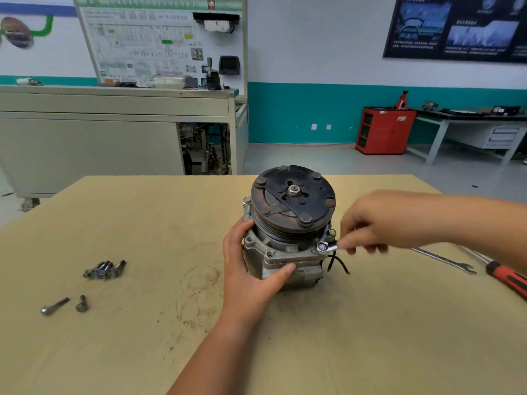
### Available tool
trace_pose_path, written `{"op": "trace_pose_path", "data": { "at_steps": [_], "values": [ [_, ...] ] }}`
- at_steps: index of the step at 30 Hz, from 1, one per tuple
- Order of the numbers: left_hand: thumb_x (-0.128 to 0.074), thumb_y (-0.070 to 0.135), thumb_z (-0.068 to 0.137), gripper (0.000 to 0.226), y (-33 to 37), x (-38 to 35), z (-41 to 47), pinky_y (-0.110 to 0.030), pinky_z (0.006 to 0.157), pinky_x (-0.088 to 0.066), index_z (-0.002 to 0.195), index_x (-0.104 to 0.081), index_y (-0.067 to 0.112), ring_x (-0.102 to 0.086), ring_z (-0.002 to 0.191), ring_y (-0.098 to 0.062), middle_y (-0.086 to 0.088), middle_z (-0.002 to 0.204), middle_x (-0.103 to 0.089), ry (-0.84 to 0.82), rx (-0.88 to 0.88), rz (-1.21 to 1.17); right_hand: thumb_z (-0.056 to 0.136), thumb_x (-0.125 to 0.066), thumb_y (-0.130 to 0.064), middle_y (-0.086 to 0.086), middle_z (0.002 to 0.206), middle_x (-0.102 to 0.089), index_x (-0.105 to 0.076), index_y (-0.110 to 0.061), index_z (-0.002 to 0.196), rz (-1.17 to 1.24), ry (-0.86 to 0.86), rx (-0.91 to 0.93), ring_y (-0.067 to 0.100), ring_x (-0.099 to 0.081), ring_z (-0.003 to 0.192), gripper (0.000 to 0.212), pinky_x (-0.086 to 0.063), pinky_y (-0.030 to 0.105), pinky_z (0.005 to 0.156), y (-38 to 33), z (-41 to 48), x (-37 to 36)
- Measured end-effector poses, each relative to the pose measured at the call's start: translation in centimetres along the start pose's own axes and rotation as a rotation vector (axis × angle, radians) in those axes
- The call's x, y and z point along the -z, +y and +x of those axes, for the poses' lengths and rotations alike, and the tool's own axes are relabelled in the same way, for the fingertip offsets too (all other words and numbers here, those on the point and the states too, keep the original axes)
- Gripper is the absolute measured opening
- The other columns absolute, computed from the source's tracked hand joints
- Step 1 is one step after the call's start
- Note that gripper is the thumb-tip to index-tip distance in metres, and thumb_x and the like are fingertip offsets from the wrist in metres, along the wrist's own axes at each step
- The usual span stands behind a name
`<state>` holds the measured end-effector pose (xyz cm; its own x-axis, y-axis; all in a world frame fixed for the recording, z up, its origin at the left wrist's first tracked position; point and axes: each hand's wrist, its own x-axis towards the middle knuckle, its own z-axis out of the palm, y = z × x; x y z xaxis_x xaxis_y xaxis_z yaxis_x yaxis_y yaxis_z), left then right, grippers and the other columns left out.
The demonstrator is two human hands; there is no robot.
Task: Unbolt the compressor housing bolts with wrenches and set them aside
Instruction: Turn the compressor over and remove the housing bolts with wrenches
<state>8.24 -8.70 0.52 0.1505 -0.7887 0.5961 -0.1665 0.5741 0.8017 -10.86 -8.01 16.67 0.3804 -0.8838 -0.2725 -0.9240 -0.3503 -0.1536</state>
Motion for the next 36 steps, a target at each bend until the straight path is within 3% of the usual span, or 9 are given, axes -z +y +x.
{"op": "trace_pose_path", "data": {
  "at_steps": [2, 4, 8, 11, 14, 17, 22, 29, 36],
  "values": [
    [-0.077, 0.046, 0.055, 0.076, 0.0, 0.0, 0.0, -0.047, 0.107, -0.040, 0.118, -0.038, 0.063, -0.045, 0.127, -0.019, -0.001, 0.135, -0.046, 0.001, 0.006, 0.004, 0.091, -0.053, -0.044, -0.013, 0.077, -0.059, -0.067, -0.032, 0.092, -0.287, 0.129, 0.129, 0.004, -0.054, 0.073, 0.019, -0.044, 0.020, 0.067, 0.1, 0.7, 1.0],
    [-0.077, 0.046, 0.055, 0.076, -0.1, 0.0, 0.0, -0.047, 0.106, -0.040, 0.118, -0.039, 0.063, -0.046, 0.127, -0.019, 0.000, 0.135, -0.046, 0.004, 0.013, 0.004, 0.093, -0.052, -0.039, -0.015, 0.076, -0.056, -0.067, -0.030, 0.101, -0.246, 0.082, 0.147, -0.001, -0.052, 0.070, 0.020, -0.041, 0.013, 0.063, 0.7, 0.8, 1.2],
    [-0.077, 0.046, 0.055, 0.076, -0.2, 0.0, 0.0, -0.047, 0.106, -0.040, 0.118, -0.038, 0.064, -0.046, 0.127, -0.019, -0.001, 0.135, -0.046, 0.007, 0.016, 0.002, 0.096, -0.050, -0.023, -0.009, 0.063, -0.062, -0.069, -0.017, 0.093, 0.512, -0.196, -0.035, 0.002, -0.059, 0.057, 0.020, -0.050, 0.017, 0.057, 1.7, -0.5, -0.2],
    [-0.077, 0.046, 0.056, 0.077, -0.3, -0.1, 0.0, -0.048, 0.106, -0.040, 0.119, -0.038, 0.064, -0.046, 0.127, -0.020, -0.003, 0.135, -0.046, 0.008, 0.011, 0.002, 0.096, -0.049, -0.020, -0.007, 0.058, -0.058, -0.067, -0.010, 0.089, 0.695, -0.171, -0.042, 0.007, -0.056, 0.051, 0.022, -0.050, 0.021, 0.052, 1.5, -1.0, -1.8],
    [-0.077, 0.046, 0.056, 0.077, -0.4, 0.0, 0.1, -0.048, 0.106, -0.039, 0.119, -0.037, 0.064, -0.046, 0.128, -0.021, -0.003, 0.136, -0.046, 0.009, 0.011, 0.005, 0.096, -0.050, -0.022, -0.009, 0.054, -0.057, -0.068, -0.012, 0.086, 0.667, -0.118, -0.043, 0.007, -0.054, 0.047, 0.023, -0.049, 0.020, 0.049, 1.0, -1.2, -2.4],
    [-0.078, 0.046, 0.056, 0.077, -0.5, -0.1, 0.1, -0.049, 0.106, -0.040, 0.120, -0.038, 0.062, -0.046, 0.128, -0.020, -0.004, 0.135, -0.046, 0.008, 0.008, 0.004, 0.095, -0.051, -0.031, -0.015, 0.048, -0.057, -0.063, -0.026, 0.070, 0.214, -0.029, 0.029, 0.000, -0.052, 0.042, 0.028, -0.041, 0.009, 0.047, 0.5, -1.1, -1.3],
    [-0.078, 0.047, 0.056, 0.077, -0.5, 0.0, 0.1, -0.050, 0.105, -0.040, 0.119, -0.038, 0.063, -0.047, 0.126, -0.022, -0.005, 0.134, -0.047, 0.013, -0.001, 0.006, 0.094, -0.048, -0.039, -0.016, 0.087, -0.054, -0.064, -0.032, 0.112, -0.359, 0.094, 0.218, 0.002, -0.052, 0.082, 0.025, -0.040, 0.018, 0.073, 0.4, 0.9, 1.2],
    [-0.078, 0.045, 0.056, 0.078, -0.5, -0.1, 0.0, -0.049, 0.106, -0.040, 0.120, -0.038, 0.062, -0.046, 0.127, -0.020, -0.004, 0.135, -0.047, 0.012, 0.010, -0.008, 0.092, -0.057, -0.028, -0.008, 0.054, -0.060, -0.070, -0.015, 0.081, 0.485, -0.124, -0.013, 0.004, -0.055, 0.047, 0.021, -0.048, 0.018, 0.052, 0.8, -0.6, -0.6],
    [-0.078, 0.047, 0.056, 0.076, -0.3, 0.0, 0.1, -0.049, 0.105, -0.040, 0.119, -0.039, 0.062, -0.046, 0.127, -0.022, -0.005, 0.135, -0.047, 0.001, 0.002, -0.005, 0.092, -0.056, -0.032, -0.010, 0.046, -0.059, -0.067, -0.013, 0.077, 0.316, 0.130, -0.055, 0.002, -0.054, 0.038, 0.027, -0.041, 0.011, 0.043, -0.9, -1.2, -1.9]
  ]
}}
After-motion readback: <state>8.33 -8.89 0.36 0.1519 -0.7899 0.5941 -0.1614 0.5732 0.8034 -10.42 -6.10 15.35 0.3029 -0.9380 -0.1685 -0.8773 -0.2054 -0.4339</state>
